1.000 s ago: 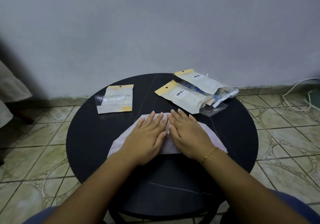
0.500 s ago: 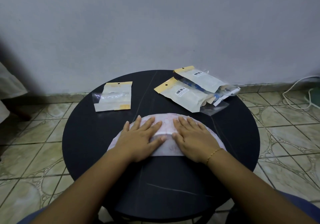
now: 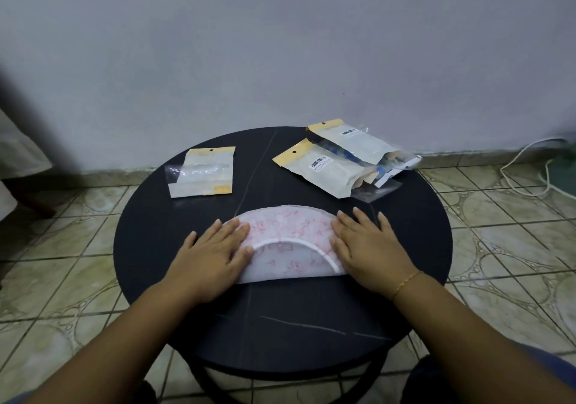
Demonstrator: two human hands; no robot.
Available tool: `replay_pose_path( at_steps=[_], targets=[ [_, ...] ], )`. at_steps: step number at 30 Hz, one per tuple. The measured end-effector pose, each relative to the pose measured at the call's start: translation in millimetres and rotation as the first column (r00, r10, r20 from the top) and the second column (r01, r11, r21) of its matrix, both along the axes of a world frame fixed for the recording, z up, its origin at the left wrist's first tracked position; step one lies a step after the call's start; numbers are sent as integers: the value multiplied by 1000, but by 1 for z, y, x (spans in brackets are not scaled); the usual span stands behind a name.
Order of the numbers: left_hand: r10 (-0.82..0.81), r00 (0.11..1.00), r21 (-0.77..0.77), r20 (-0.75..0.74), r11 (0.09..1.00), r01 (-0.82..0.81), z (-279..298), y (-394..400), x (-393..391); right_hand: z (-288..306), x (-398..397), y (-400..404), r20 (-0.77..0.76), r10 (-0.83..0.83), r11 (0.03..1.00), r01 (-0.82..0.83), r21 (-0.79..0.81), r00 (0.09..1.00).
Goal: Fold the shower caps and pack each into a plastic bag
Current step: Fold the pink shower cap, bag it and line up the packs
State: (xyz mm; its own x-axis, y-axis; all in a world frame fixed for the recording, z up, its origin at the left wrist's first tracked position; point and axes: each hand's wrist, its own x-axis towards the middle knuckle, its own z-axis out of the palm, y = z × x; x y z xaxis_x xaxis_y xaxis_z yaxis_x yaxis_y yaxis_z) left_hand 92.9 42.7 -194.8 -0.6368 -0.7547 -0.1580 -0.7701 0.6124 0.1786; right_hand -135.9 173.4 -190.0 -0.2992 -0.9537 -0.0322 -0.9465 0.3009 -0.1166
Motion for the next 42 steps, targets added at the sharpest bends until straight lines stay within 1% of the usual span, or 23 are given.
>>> replay_pose_path(
  at_steps=[2,4,6,8,10,13,15,17,19,21,22,23,24,27,29,32,35,39,42],
  targets=[
    [78,997,-56,23,996,-76,5,4,9,1,18,-8,-98,29,974,-50,-220,995],
    [150,989,-139,17,979,-146,9,8,16,4,35,-15,-144,3,910,-63,-409,990],
    [202,979,-205,-18,958,-201,14,13,23,7,51,-24,-84,-18,928,-14,-371,996],
    [229,971,-214,-62,948,-237,18,16,27,4,58,-34,18,-47,968,50,-247,999],
    [215,970,-213,-111,948,-235,21,17,29,4,60,-43,90,-66,976,83,-201,994],
    [87,975,-236,-207,962,-136,20,17,33,-1,53,-55,177,-41,992,61,-106,983],
    [-40,957,-234,-288,972,-30,16,18,34,-2,47,-61,216,12,999,-5,-35,976],
    [-202,914,-287,-352,953,100,12,19,35,-2,41,-66,224,67,998,-64,-24,972],
    [-353,836,-338,-420,916,216,9,23,34,-2,36,-72,197,121,993,-118,-26,973],
    [-475,735,-345,-483,875,339,8,30,31,-2,32,-77,152,165,986,-157,-62,974],
    [-511,689,-327,-514,859,393,8,35,30,-1,30,-79,132,180,980,-166,-105,975],
    [-526,658,-292,-539,850,440,7,39,29,-1,29,-78,118,194,971,-174,-165,974],
    [-529,645,-251,-551,842,477,5,42,28,1,28,-77,110,210,955,-179,-237,971],
    [-534,667,-183,-519,832,524,-1,45,29,7,30,-64,102,300,863,-225,-452,949],
    [-544,688,-179,-481,829,530,-2,42,30,12,37,-45,142,395,810,-272,-520,908],
    [-563,702,-203,-437,822,532,-1,39,28,14,49,-8,195,522,784,-377,-493,830],
    [-582,698,-251,-416,812,527,-2,40,27,8,49,24,239,576,786,-449,-426,782],
    [-634,674,-391,-378,770,505,-4,44,25,-3,42,47,195,588,788,-501,-357,785],
    [-689,652,-517,-315,701,491,-8,47,21,-7,44,52,131,592,775,-516,-365,795]
  ],
)
